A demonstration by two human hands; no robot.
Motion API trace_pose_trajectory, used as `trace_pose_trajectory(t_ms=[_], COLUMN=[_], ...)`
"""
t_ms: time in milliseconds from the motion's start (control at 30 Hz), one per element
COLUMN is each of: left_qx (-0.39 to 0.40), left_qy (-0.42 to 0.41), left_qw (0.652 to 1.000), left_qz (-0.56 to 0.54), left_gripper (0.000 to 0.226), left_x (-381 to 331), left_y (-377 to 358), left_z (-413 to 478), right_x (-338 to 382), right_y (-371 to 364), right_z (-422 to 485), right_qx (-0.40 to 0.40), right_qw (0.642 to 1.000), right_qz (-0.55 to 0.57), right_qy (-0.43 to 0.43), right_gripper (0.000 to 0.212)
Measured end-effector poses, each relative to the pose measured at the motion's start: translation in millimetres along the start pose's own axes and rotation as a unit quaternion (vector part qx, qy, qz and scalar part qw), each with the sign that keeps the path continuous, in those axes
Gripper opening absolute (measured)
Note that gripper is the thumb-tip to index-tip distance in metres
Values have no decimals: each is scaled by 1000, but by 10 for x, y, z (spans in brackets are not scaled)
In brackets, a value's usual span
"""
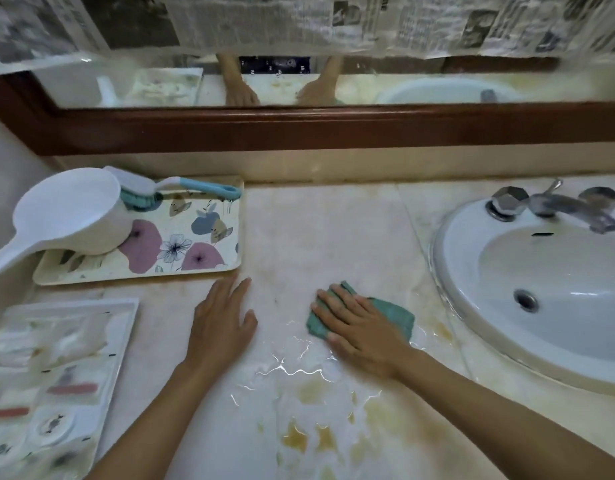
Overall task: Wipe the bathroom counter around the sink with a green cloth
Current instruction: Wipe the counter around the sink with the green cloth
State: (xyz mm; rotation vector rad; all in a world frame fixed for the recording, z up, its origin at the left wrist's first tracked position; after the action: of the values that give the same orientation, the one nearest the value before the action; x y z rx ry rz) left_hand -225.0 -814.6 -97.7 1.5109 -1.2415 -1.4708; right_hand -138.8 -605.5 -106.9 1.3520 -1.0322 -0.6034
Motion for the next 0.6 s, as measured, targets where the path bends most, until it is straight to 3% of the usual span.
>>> trace_pose_trajectory(t_ms=[67,167,300,400,500,600], left_qx=[-15,-35,-43,-40,-41,-41], left_qy=[4,10,15,18,19,20], left_qw=[999,998,997,997,997,997], left_qz=[37,57,59,67,64,59], left_gripper=[67,62,62,61,62,62], left_x=[-18,-34,-13,11,10,-7], left_y=[-67,-90,-97,-123,-118,-101], left_z=[11,31,63,62,61,53], right_x=[-292,-1091,-1710,-1754,-1216,-434], right_y=[26,189,436,469,363,127], right_z=[-237,-294,345,887,1150,835], right_qx=[-3,-18,-56,-71,-66,-41], right_qw=[1000,992,969,948,964,995], right_qz=[-22,-33,-35,16,21,31], right_qy=[10,-117,-237,-309,-258,-80], right_gripper=[53,52,54,54,59,59])
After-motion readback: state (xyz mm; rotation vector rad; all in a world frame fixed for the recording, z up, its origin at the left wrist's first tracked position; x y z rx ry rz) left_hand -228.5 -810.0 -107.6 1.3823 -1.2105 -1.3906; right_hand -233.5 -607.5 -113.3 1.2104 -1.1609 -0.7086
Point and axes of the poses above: each hand's wrist, its own z-axis towards the middle knuckle, its own y-axis out of the back of the hand, x = y × z, the point moved 9 cm from there along z, towards the middle knuckle, and after that the axes turned 10 degrees about y, right-handed, at the moved point
